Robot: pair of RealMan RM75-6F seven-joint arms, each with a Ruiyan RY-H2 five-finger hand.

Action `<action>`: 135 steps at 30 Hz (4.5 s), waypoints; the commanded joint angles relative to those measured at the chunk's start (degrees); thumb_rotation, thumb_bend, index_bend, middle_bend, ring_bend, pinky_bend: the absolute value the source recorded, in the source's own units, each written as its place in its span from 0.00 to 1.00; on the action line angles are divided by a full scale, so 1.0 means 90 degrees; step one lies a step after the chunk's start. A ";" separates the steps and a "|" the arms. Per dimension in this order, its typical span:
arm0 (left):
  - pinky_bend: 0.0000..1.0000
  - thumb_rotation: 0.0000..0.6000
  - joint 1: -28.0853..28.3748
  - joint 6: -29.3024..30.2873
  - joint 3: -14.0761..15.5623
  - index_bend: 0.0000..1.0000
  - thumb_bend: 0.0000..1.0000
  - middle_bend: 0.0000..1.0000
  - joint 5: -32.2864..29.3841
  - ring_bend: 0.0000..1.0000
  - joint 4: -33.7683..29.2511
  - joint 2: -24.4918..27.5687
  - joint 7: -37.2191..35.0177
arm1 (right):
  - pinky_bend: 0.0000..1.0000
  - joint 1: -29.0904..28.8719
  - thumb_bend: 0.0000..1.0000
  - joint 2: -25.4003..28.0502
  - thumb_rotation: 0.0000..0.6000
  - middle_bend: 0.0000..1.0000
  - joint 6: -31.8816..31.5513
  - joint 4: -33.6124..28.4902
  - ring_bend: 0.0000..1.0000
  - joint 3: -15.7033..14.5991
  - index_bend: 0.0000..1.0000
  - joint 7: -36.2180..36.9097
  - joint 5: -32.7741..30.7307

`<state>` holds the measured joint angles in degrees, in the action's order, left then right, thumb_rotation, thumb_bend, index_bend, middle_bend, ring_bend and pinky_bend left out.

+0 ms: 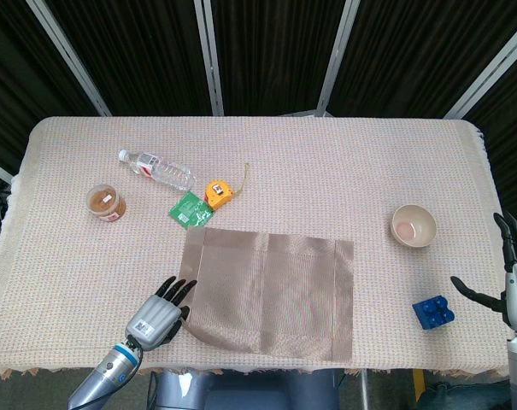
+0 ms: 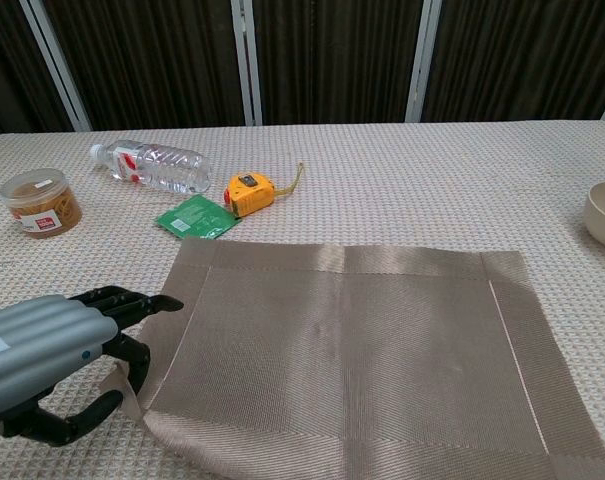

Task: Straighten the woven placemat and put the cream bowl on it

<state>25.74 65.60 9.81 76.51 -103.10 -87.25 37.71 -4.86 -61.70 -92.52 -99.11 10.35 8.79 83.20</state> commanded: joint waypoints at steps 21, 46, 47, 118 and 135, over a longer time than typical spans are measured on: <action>0.00 1.00 0.0001 -0.0290 0.0441 0.00 0.00 0.00 0.0785 0.00 -0.1188 0.1373 -0.1196 | 0.00 0.0025 0.00 -0.0030 1.00 0.00 0.0011 -0.0015 0.00 -0.0013 0.00 -0.0132 0.0091; 0.00 1.00 -0.0933 0.2479 -0.1410 0.00 0.00 0.00 -0.0009 0.00 -0.0436 0.2786 -0.2649 | 0.00 -0.0862 0.00 -0.0113 1.00 0.00 0.2271 0.0275 0.00 -0.0203 0.01 -0.0418 -0.0572; 0.00 1.00 -0.0947 0.2466 -0.1431 0.00 0.00 0.00 -0.0046 0.00 -0.0385 0.2784 -0.2695 | 0.00 -0.0991 0.00 -0.0121 1.00 0.00 0.2523 0.0336 0.00 -0.0192 0.04 -0.0469 -0.0660; 0.00 1.00 -0.1281 0.1870 -0.1748 0.00 0.00 0.00 0.0293 0.00 -0.0107 0.2998 -0.3523 | 0.00 -0.3419 0.29 -0.0751 1.00 0.00 0.3392 0.0017 0.00 -0.0977 0.64 -0.2211 0.2418; 0.00 1.00 -0.1330 0.1766 -0.1787 0.00 0.00 0.00 0.0206 0.00 -0.0022 0.3028 -0.3597 | 0.00 -0.4021 0.29 -0.2233 1.00 0.00 0.4612 0.0679 0.00 -0.0877 0.64 -0.3741 0.2184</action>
<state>13.75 81.50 -6.26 78.38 -103.29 -59.98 5.32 -40.68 -80.91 -51.60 -93.44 2.25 -24.03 103.45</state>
